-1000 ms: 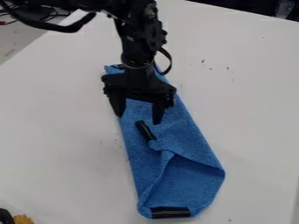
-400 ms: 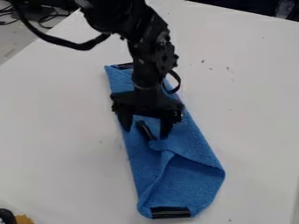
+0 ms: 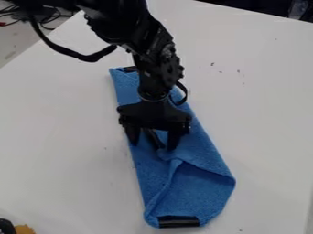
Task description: Move the cloth to the right
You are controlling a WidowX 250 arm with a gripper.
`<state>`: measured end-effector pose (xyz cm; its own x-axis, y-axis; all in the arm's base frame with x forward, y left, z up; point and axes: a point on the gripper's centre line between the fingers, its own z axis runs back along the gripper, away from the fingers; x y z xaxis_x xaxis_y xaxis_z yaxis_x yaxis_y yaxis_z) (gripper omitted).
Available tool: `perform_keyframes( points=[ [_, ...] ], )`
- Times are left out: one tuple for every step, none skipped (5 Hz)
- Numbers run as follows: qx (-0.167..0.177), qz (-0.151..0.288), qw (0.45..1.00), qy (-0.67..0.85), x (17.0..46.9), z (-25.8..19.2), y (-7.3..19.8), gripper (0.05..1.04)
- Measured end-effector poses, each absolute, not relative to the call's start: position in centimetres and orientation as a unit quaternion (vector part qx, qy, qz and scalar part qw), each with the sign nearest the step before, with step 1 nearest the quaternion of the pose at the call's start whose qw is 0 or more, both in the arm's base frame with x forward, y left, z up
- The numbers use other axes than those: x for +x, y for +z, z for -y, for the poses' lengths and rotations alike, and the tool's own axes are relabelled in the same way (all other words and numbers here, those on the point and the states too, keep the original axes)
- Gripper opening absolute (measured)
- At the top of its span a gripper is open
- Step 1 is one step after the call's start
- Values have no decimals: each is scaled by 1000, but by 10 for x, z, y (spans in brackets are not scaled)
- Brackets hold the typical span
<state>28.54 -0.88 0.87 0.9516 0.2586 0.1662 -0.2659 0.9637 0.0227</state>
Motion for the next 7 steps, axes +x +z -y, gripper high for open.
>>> perform_keyframes(
  points=[
    [25,82,988,130,288,8,8,1001],
    [26,82,988,125,288,8,8,1001],
    [25,85,988,124,289,8,8,1001],
    [25,87,989,119,290,8,7,999],
    [22,90,989,114,290,9,7,973],
    [20,90,989,112,291,10,6,842],
    [19,87,990,109,290,10,5,749]
  ],
)
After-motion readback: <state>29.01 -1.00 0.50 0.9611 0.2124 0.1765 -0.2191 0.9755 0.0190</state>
